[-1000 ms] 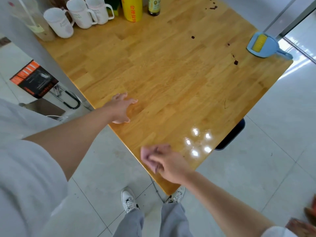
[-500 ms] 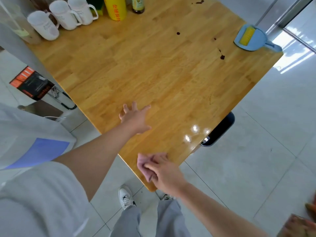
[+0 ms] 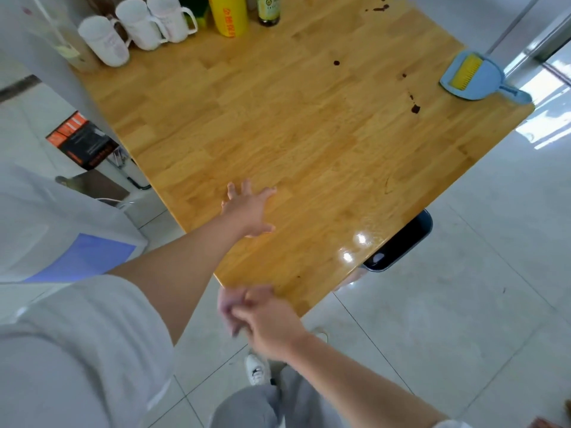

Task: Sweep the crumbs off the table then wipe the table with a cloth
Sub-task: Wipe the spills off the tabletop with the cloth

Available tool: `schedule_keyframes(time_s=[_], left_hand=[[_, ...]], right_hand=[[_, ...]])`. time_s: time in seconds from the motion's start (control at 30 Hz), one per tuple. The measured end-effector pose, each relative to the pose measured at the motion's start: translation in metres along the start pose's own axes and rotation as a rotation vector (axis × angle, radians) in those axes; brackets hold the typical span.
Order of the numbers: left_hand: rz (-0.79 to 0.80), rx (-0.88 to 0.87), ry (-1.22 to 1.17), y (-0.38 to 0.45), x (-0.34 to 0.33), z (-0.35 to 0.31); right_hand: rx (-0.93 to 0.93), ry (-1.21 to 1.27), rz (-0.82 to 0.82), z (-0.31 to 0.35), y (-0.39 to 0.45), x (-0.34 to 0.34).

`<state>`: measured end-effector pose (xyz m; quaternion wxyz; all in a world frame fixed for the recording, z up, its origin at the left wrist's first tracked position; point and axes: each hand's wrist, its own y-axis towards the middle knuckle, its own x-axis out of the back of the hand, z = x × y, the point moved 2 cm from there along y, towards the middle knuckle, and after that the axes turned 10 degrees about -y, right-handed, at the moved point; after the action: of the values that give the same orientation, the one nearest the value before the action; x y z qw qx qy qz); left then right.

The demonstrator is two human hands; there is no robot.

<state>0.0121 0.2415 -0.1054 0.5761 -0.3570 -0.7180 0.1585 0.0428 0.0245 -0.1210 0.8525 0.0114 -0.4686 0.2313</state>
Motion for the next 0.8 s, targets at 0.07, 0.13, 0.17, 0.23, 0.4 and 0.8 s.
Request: schedule_keyframes(time_s=[0.07, 0.13, 0.17, 0.23, 0.4, 0.8], left_hand=[[-0.002, -0.003, -0.012, -0.002, -0.001, 0.0], [-0.002, -0.007, -0.015, -0.003, -0.002, 0.001], [0.001, -0.006, -0.016, -0.002, -0.002, -0.001], [0.005, -0.001, -0.025, -0.002, -0.002, -0.001], [0.02, 0.012, -0.033, -0.003, -0.001, -0.003], [-0.003, 0.006, -0.082, -0.003, -0.006, 0.0]], right_hand=[[0.215, -0.084, 0.133, -0.006, -0.014, -0.002], [0.056, -0.058, 0.054, -0.049, -0.019, 0.027], [-0.129, 0.016, -0.042, -0.078, -0.022, 0.049], [-0.623, 0.129, -0.369, -0.133, -0.035, 0.091], [-0.964, 0.121, -0.606, -0.108, -0.024, 0.073], [-0.981, 0.11, -0.556, -0.19, -0.058, 0.131]])
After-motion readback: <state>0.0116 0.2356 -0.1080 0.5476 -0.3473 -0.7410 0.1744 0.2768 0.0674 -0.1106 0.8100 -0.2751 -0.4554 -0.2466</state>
